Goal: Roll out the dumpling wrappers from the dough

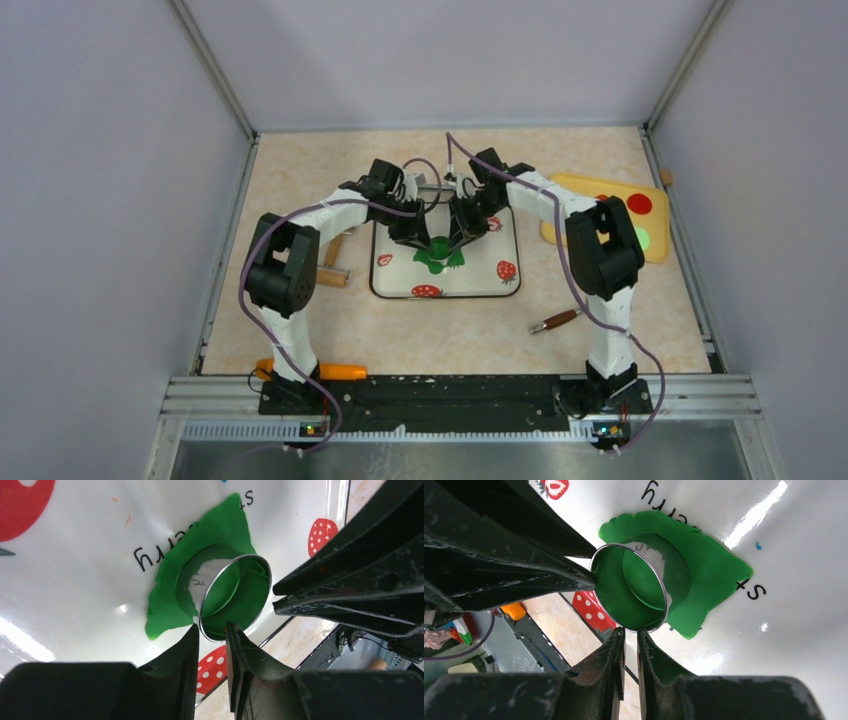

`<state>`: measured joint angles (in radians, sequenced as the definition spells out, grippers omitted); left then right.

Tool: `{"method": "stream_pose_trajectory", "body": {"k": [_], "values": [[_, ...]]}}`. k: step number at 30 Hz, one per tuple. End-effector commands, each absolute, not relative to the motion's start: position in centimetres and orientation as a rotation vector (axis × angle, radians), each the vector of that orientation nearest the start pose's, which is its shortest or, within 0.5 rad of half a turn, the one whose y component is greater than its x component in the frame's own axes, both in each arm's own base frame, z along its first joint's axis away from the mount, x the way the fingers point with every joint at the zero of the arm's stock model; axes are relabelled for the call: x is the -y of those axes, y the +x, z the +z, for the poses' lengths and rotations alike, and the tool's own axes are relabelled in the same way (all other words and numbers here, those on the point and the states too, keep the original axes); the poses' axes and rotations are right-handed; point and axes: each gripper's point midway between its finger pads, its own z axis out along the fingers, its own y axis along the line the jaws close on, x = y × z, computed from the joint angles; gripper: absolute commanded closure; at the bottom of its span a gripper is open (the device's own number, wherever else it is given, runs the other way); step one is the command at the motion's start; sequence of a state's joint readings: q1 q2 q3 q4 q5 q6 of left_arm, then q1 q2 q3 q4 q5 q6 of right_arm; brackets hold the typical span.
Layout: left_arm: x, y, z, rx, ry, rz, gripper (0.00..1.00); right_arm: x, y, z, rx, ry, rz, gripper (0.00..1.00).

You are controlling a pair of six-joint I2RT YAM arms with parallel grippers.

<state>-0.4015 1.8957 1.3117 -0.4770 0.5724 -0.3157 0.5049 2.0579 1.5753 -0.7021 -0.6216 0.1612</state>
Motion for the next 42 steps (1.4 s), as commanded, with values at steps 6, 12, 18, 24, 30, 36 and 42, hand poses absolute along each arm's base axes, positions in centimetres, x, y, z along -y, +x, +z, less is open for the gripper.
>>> {"method": "stream_pose_trajectory", "body": {"k": [6,12,18,24,30,36,42], "values": [[26.3,35.1,7.2,-2.66,0.327,-0.978,0.72,-29.4,34.9,9.5,-2.666,-0.603,0.975,0.86],[26.2,35.1,6.7,-2.673,0.327,-0.969,0.74,-29.0,34.8,7.2,-2.72,-0.608,0.949,0.82],[25.9,34.8,6.0,-2.692,0.337,-0.954,0.75,-29.5,34.4,5.7,-2.746,-0.62,1.005,0.8],[25.5,34.3,4.1,-2.748,0.361,-0.93,0.94,-28.8,34.3,3.9,-2.787,-0.593,1.0,0.89],[24.3,33.5,1.8,-2.83,0.343,-0.9,1.0,-28.4,33.8,2.4,-2.832,-0.567,0.996,0.95],[23.5,33.1,-0.1,-2.868,0.315,-0.873,1.0,-27.2,32.6,-0.6,-2.934,-0.521,0.935,1.0],[23.1,32.9,-0.9,-2.859,0.31,-0.854,1.0,-26.5,31.9,-2.2,-2.992,-0.479,0.915,1.0]]}}
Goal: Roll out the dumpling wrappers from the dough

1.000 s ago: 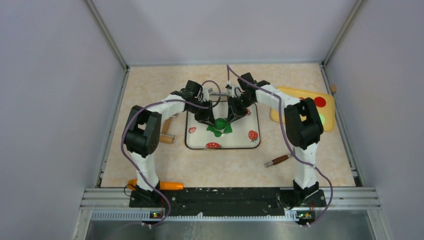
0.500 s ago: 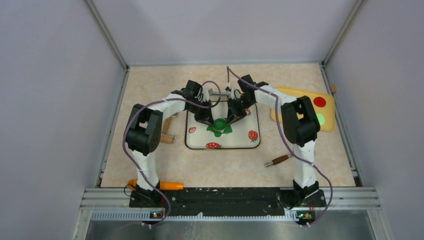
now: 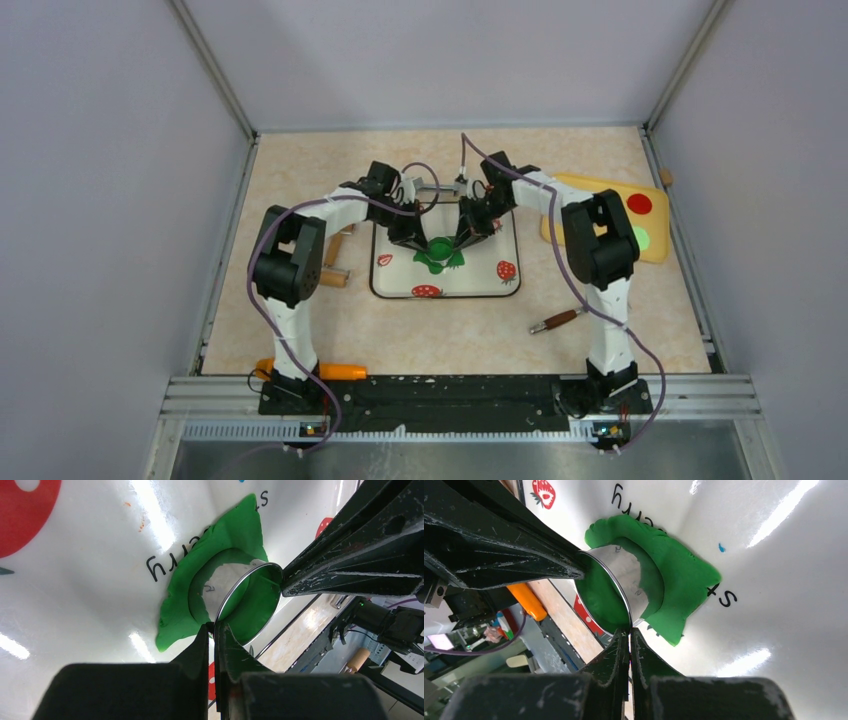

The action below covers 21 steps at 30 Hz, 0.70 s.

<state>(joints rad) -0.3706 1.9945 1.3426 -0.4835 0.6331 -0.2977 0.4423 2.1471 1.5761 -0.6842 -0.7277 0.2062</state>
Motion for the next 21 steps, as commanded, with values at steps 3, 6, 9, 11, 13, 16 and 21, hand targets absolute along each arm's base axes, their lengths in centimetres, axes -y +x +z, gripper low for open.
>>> {"method": "stream_pose_trajectory", "body": {"k": [3,6,9,11,13,16,21], "values": [[22.8,33.0,-1.3,-2.858,0.307,-0.825,1.0,-26.4,31.6,-2.6,-3.007,-0.46,0.917,1.0],[22.6,33.2,-1.6,-2.857,0.308,-0.808,1.0,-26.5,31.6,-2.8,-3.01,-0.458,0.921,1.0],[22.5,33.1,-1.8,-2.855,0.308,-0.802,1.0,-27.0,32.3,-2.2,-2.978,-0.473,0.948,1.0],[22.6,33.1,-1.7,-2.852,0.304,-0.814,1.0,-27.5,33.0,-1.7,-2.944,-0.496,0.961,1.0],[22.7,33.1,-1.7,-2.853,0.303,-0.822,1.0,-27.9,33.7,-1.3,-2.92,-0.513,0.97,0.92],[22.7,33.1,-1.8,-2.856,0.306,-0.822,1.0,-28.4,34.4,-1.3,-2.906,-0.522,0.976,0.85],[22.8,33.2,-1.7,-2.852,0.317,-0.819,1.0,-28.7,34.2,-1.6,-2.912,-0.53,0.992,0.95]]}}
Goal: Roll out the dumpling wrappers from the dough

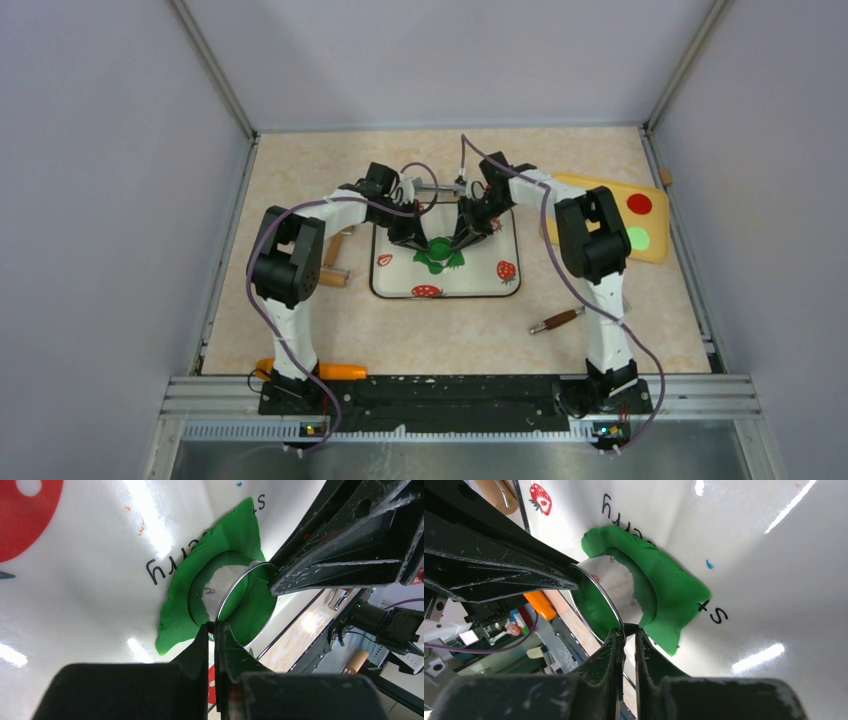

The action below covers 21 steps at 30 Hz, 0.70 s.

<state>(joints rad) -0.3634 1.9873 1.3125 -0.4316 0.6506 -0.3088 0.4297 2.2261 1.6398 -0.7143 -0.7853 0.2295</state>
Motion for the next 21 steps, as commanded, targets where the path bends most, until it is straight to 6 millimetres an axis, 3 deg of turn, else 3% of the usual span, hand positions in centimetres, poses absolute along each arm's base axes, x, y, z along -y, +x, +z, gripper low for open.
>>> {"method": "stream_pose_trajectory", "body": {"k": [1,8,11,14,17,21], "values": [[22.7,33.2,-1.6,-2.85,0.32,-0.816,1.0,-28.6,34.1,-1.7,-2.92,-0.522,0.988,1.0],[21.9,34.0,-1.6,-2.864,0.364,-0.754,1.0,-27.3,30.8,-3.0,-3.059,-0.366,0.926,1.0],[21.7,35.3,-1.7,-2.865,0.355,-0.743,1.0,-27.6,28.6,-3.0,-3.112,-0.324,0.949,1.0],[21.8,37.0,-1.0,-2.836,0.335,-0.752,1.0,-28.2,28.0,-3.0,-3.116,-0.361,0.973,1.0],[22.0,38.0,-0.6,-2.823,0.325,-0.76,1.0,-28.3,29.4,-2.8,-3.075,-0.388,0.958,1.0],[22.2,35.4,-1.1,-2.864,0.278,-0.816,1.0,-28.6,34.5,-1.7,-2.959,-0.393,0.918,1.0]]}}
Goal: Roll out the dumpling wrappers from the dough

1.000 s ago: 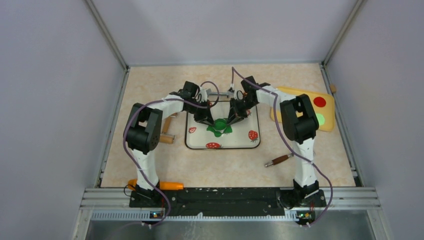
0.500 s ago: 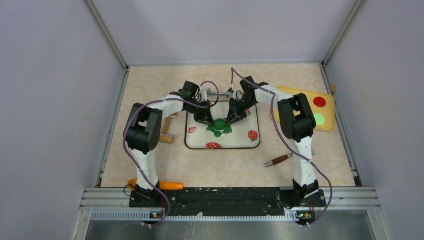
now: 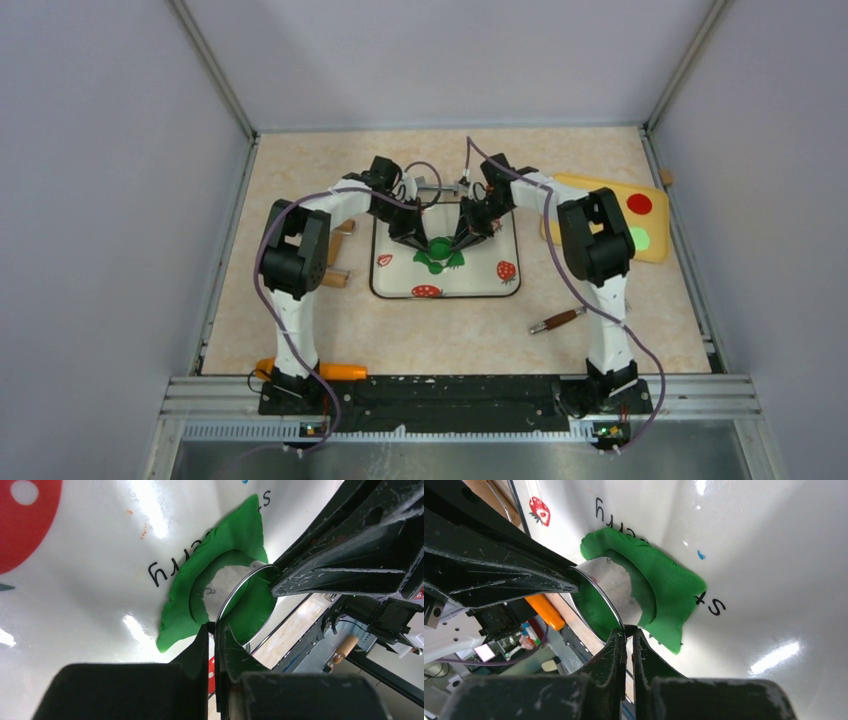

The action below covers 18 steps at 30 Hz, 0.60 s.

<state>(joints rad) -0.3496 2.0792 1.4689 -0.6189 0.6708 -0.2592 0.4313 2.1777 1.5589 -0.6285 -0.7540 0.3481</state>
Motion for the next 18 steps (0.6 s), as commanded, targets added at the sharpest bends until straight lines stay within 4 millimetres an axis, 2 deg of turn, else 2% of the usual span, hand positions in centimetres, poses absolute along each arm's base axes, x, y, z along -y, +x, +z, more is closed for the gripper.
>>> {"method": "stream_pose_trajectory", "body": {"k": [1,5,7,9,11,14,18], "values": [[22.4,34.4,-1.1,-2.875,0.278,-0.83,1.0,-28.8,35.7,-1.4,-2.93,-0.401,0.917,1.0],[23.0,29.9,-1.7,-2.939,0.317,-0.907,1.0,-30.1,39.5,-0.2,-2.828,-0.451,0.939,1.0],[23.0,28.8,-1.7,-2.957,0.339,-0.915,1.0,-30.8,40.2,-0.3,-2.809,-0.469,0.954,1.0],[22.8,28.6,-1.9,-2.978,0.362,-0.904,1.0,-31.3,39.9,-0.9,-2.818,-0.493,0.961,1.0],[22.4,29.4,-1.9,-2.982,0.388,-0.878,1.0,-31.3,39.0,-1.3,-2.842,-0.5,0.964,1.0],[21.5,31.7,-1.7,-2.956,0.376,-0.827,1.0,-30.8,36.7,-1.7,-2.896,-0.491,0.969,1.0],[20.6,35.5,-1.2,-2.906,0.415,-0.749,1.0,-29.5,31.6,-2.2,-3.008,-0.462,0.993,1.0]]}}
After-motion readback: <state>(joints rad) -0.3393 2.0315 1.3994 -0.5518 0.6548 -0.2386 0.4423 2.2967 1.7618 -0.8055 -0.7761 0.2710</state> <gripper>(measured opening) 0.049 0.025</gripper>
